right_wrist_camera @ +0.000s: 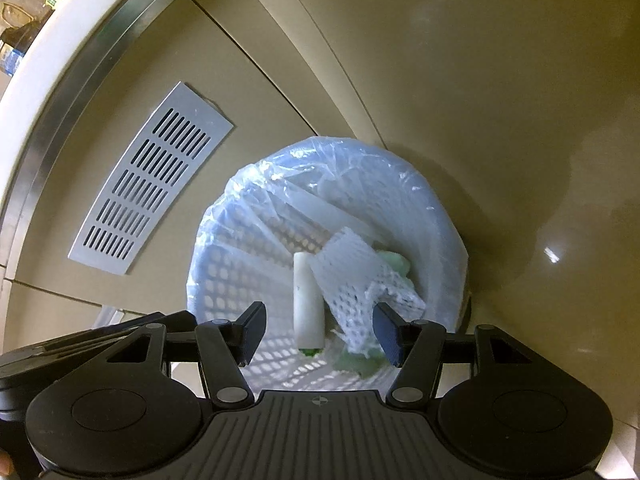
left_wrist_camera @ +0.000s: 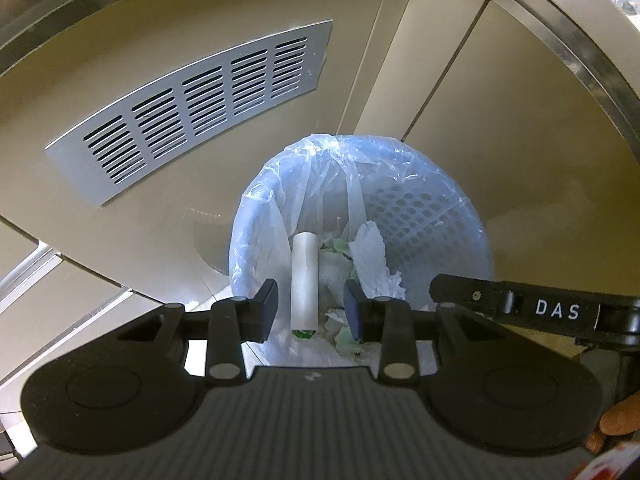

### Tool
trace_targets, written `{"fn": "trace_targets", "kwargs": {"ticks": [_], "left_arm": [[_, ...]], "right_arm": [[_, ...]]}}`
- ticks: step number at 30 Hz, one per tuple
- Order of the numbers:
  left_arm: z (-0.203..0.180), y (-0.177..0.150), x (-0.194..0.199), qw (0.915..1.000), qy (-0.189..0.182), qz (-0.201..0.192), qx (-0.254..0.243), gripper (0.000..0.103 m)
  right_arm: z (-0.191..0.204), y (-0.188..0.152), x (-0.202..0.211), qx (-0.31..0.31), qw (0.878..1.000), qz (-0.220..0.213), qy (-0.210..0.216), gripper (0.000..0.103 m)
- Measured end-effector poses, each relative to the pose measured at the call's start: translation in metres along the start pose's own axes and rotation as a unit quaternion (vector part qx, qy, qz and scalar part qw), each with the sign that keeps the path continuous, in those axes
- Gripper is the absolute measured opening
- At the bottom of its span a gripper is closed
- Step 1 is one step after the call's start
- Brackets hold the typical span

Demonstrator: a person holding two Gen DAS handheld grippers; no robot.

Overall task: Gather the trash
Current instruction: 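Open the left tool to drop the cup while the right tool drops the bubble wrap, then raise both tools back up to the counter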

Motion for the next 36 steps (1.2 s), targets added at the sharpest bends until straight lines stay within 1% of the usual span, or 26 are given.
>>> {"fn": "trace_targets", "kwargs": {"ticks": [5,13,18,24,36], "left_arm": [[0.001,0.001,0.017,1.0,-0.004,-0.001,-0.003,0.032],[-0.005,0.011,0.047,0.9997,-0.014,-0.012,-0.016,0.033],[-0.009,0.019,0.066,0.9991,-0.024,-0.021,-0.028,0.037],[-0.015,0.032,0.092,0.9976,-0.041,-0.039,-0.04,0.038],[-0.026,0.068,0.143,0.99,-0.078,-0.098,-0.065,0.038]], "right_arm": [[0.005,-0.001,0.015,0.007,1.0,-0.002,-0.01,0.062],[0.02,0.005,0.046,0.012,1.0,-0.013,-0.01,0.064],[0.031,0.011,0.068,0.019,1.0,-0.015,-0.012,0.064],[0.049,0.023,0.098,0.031,0.999,-0.039,-0.006,0.064],[0.077,0.046,0.148,0.029,0.995,-0.098,0.006,0.064]]}}
Point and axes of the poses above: each gripper's, at about its wrist camera, not at the fingertips, and x roughly against the way its jaws point, z to its left, y to its top, the point moved 8 cm from there along -x, roughly the way its jaws point, and after that the axes turned 9 degrees about -z, right-handed, at the moved point
